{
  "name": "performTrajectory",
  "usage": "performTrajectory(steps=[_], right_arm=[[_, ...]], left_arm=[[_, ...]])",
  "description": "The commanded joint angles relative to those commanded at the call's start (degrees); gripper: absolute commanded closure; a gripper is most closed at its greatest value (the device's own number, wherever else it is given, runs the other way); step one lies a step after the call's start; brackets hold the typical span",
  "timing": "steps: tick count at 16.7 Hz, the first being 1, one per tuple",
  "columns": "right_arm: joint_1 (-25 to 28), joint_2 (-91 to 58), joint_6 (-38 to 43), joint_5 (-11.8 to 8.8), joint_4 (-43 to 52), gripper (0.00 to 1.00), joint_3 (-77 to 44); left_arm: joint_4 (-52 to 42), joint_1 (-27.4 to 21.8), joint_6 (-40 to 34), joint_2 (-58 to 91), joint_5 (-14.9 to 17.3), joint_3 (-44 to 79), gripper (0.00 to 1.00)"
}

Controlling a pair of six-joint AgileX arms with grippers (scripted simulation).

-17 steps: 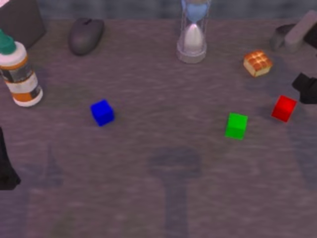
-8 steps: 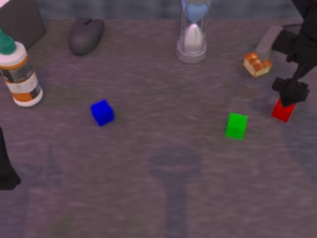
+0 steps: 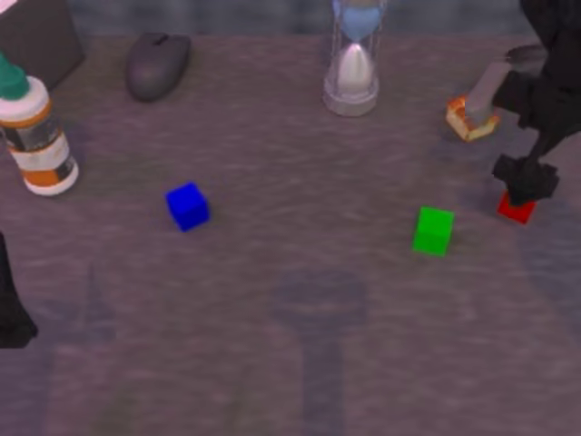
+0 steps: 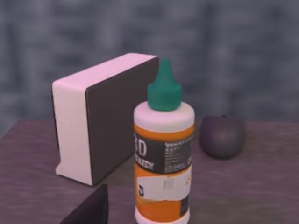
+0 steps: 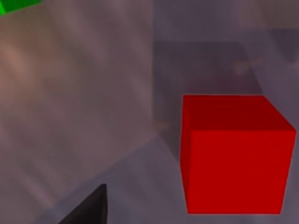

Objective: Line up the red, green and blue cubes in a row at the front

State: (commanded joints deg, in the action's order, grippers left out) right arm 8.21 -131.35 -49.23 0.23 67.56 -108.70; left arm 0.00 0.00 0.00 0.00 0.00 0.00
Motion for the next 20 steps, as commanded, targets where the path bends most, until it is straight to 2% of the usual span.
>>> performTrajectory(steps=[5, 10, 20], right_arm=[[0.1, -3.4, 0.2, 0.0, -11.6, 0.00, 7.6], [0.1, -3.9, 0.2, 0.0, -12.9, 0.00, 8.7], [0.1, -3.9, 0.2, 0.0, -12.9, 0.75, 8.7]], left_arm=[[0.0, 0.0, 0.0, 0.0, 0.0, 0.0, 0.00], [0.0, 0.0, 0.0, 0.0, 0.0, 0.0, 0.00], [0.0, 0.0, 0.0, 0.0, 0.0, 0.0, 0.00]])
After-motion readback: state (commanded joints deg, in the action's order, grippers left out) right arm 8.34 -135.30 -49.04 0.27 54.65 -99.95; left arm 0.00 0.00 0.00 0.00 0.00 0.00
